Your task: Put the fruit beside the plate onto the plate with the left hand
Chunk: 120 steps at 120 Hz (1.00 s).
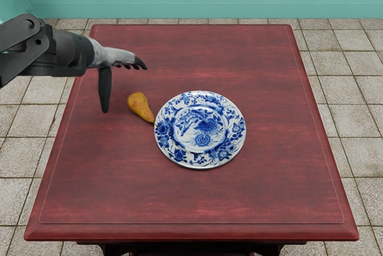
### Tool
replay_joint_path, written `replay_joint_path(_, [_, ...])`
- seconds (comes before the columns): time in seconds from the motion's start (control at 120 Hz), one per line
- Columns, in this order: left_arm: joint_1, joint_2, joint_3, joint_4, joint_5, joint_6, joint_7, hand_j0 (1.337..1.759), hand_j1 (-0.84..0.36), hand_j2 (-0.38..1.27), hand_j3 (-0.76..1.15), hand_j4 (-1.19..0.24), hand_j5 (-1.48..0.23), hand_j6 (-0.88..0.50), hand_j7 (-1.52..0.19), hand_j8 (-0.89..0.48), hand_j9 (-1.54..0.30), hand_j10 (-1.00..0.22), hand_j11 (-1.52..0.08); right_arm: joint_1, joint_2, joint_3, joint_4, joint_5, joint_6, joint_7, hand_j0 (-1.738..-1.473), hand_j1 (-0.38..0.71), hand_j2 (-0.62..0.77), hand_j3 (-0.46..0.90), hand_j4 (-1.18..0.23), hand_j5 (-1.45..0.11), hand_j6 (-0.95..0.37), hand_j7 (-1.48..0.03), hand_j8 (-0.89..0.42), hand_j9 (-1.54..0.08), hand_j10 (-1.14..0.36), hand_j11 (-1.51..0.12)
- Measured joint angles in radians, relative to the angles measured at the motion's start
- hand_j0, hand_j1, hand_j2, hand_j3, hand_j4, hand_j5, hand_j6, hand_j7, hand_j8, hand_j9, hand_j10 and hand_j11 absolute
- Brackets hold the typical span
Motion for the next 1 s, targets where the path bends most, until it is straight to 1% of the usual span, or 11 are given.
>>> replay_joint_path(0.125, [0.0,-0.002,0.032,-0.049,0.05,0.086,0.0,1.658,0.22,0.02,0.0,-0.11,-0.14,-0.11,-0.14,-0.11,-0.14,-0.11,-0.14,0.0,0.0,0.0,0.0,0.0,0.0,0.0,-1.658,-0.32,0.0,0.0,-0.02,-0.03,-0.02,-0.03,-0.02,-0.03,-0.02,-0.03])
replay_joint_path(0.208, [0.001,-0.016,0.052,-0.07,0.066,0.138,0.0,1.658,0.22,0.02,0.0,-0.11,-0.14,-0.11,-0.14,-0.11,-0.14,-0.11,-0.14,0.0,0.0,0.0,0.0,0.0,0.0,0.0,-1.658,-0.32,0.0,0.0,-0.02,-0.03,-0.02,-0.03,-0.02,-0.03,-0.02,-0.03])
replay_joint_path(0.292, [0.004,-0.036,0.076,-0.079,0.076,0.176,0.0,1.658,0.22,0.02,0.0,-0.11,-0.14,-0.11,-0.14,-0.11,-0.14,-0.11,-0.14,0.0,0.0,0.0,0.0,0.0,0.0,0.0,-1.658,-0.32,0.0,0.0,-0.02,-0.03,-0.02,-0.03,-0.02,-0.03,-0.02,-0.03])
replay_joint_path(0.5, [0.011,-0.044,0.15,-0.085,0.091,0.285,0.0,1.658,0.21,0.02,0.0,-0.12,-0.15,-0.12,-0.15,-0.12,-0.15,-0.12,-0.15,0.0,0.0,0.0,0.0,0.0,0.0,0.0,-1.658,-0.32,0.0,0.0,-0.02,-0.03,-0.02,-0.03,-0.02,-0.03,-0.02,-0.03])
replay_joint_path(0.6, [0.013,-0.044,0.167,-0.085,0.095,0.302,0.0,1.658,0.17,0.03,0.0,-0.15,-0.19,-0.15,-0.19,-0.15,-0.19,-0.15,-0.19,0.0,0.0,0.0,0.0,0.0,0.0,0.0,-1.658,-0.32,0.0,0.0,-0.02,-0.03,-0.02,-0.03,-0.02,-0.03,-0.02,-0.03])
replay_joint_path(0.692, [0.04,-0.044,0.177,-0.084,0.096,0.308,0.0,1.658,0.13,0.04,0.0,-0.19,-0.24,-0.19,-0.24,-0.19,-0.24,-0.19,-0.24,0.0,0.0,0.0,0.0,0.0,0.0,0.0,-1.658,-0.32,0.0,0.0,-0.02,-0.03,-0.02,-0.03,-0.02,-0.03,-0.02,-0.03])
replay_joint_path(0.808, [0.043,-0.044,0.192,-0.084,0.097,0.311,0.0,1.658,0.07,0.05,0.0,-0.23,-0.3,-0.23,-0.3,-0.23,-0.3,-0.23,-0.3,0.0,0.0,0.0,0.0,0.0,0.0,0.0,-1.658,-0.32,0.0,0.0,-0.02,-0.03,-0.02,-0.03,-0.02,-0.03,-0.02,-0.03])
replay_joint_path(1.0, [0.049,-0.044,0.199,-0.084,0.097,0.357,0.0,1.658,-0.02,0.06,0.0,-0.31,-0.4,-0.31,-0.4,-0.31,-0.4,-0.31,-0.4,0.0,0.0,0.0,0.0,0.0,0.0,0.0,-1.658,-0.32,0.0,0.0,-0.02,-0.03,-0.02,-0.03,-0.02,-0.03,-0.02,-0.03])
